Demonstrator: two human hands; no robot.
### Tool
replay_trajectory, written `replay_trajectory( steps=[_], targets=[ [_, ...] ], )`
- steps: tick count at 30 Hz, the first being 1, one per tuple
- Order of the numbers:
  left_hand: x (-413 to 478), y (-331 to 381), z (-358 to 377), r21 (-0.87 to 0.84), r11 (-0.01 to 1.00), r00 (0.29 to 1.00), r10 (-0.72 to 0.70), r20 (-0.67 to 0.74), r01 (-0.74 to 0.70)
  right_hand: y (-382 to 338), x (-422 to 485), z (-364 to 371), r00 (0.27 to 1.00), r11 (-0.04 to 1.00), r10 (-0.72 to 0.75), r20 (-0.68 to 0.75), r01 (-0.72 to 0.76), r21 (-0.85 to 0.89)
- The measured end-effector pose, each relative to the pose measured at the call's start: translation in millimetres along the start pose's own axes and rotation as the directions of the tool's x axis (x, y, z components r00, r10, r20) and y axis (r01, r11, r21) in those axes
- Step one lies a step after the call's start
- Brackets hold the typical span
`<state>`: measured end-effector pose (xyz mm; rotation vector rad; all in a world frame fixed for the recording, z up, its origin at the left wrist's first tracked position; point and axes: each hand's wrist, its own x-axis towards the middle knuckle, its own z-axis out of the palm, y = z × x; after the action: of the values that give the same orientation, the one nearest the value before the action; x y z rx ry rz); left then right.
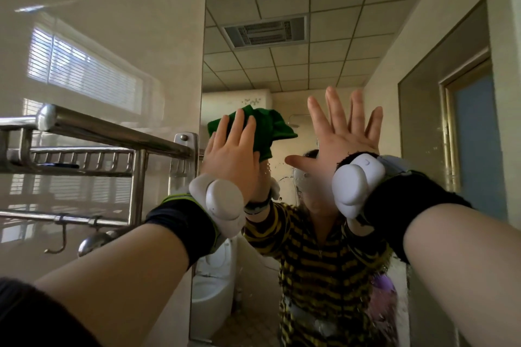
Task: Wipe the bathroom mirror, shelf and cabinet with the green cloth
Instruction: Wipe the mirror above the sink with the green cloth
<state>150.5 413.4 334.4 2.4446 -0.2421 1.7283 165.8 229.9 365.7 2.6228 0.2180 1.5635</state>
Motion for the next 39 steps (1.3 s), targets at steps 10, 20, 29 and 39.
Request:
replay_trajectory(
  steps=[10,20,29,39],
  targets=[
    [12,-1,-1,0.083,0.996,0.998,0.022,0.053,-0.026,1,2,5,0.999,1.0,0.002,-0.048,-0.003,-0.014],
    [43,18,-11,0.033,0.999,0.999,0.023,0.022,-0.024,2,3,11,0.995,1.0,0.012,-0.099,-0.014,-0.017],
    [34,24,-4,0.055,0.997,0.998,0.053,-0.031,-0.051,1,1,12,0.993,1.0,0.016,-0.118,-0.017,-0.002],
    [7,34,3,0.09,0.987,0.991,0.129,0.028,-0.131,1,1,5,0.998,1.0,0.008,-0.07,-0.006,0.03]
  ],
)
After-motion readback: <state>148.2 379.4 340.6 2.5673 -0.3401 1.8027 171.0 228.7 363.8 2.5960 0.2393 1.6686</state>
